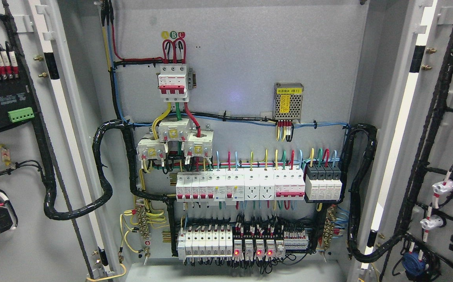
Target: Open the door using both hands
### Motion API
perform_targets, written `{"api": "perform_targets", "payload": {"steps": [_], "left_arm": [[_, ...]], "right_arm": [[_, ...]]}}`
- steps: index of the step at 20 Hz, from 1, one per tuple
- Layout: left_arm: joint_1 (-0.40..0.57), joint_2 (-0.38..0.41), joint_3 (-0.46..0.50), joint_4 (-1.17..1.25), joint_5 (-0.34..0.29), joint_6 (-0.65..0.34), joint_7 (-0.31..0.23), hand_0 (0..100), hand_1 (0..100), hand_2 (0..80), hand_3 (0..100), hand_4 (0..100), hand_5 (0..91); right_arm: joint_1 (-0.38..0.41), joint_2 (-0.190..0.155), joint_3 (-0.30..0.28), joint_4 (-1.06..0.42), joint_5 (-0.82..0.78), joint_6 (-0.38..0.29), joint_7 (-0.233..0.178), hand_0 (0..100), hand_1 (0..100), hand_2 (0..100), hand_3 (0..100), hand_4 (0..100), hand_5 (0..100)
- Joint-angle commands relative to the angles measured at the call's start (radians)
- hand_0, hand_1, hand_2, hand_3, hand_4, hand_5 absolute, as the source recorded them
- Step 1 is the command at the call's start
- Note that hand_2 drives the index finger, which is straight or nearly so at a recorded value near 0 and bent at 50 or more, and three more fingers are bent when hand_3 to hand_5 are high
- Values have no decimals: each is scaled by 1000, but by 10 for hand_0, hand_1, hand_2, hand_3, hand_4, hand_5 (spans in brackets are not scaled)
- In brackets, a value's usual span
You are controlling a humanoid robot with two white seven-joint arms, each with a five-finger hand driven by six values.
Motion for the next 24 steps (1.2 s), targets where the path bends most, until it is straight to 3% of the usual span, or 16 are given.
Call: {"api": "perform_targets", "payload": {"steps": [1,8,13,17,24], "left_arm": [[17,5,-58,-56,-2,0,0,0,0,0,0,0,0],[72,0,-151,-148,-12,-3,0,0,0,0,0,0,0],[92,-3,-203,-156,-24,-3,-2,0,0,0,0,0,0],[112,-24,-298,-155,-184,-12,-2,0,0,0,0,0,0],[161,-96,-518,-54,-328,-7,-2,0,0,0,0,0,0]], "right_arm": [[-7,-25,43,-24,9,-4,0,191,0,0,0,0,0],[-16,-53,140,-22,30,-2,0,191,0,0,0,0,0],[-16,-51,246,-6,192,1,-3,192,0,0,0,0,0],[-13,-53,338,20,263,1,-1,192,0,0,0,0,0],[-11,-39,485,191,344,1,-1,192,0,0,0,0,0]]}}
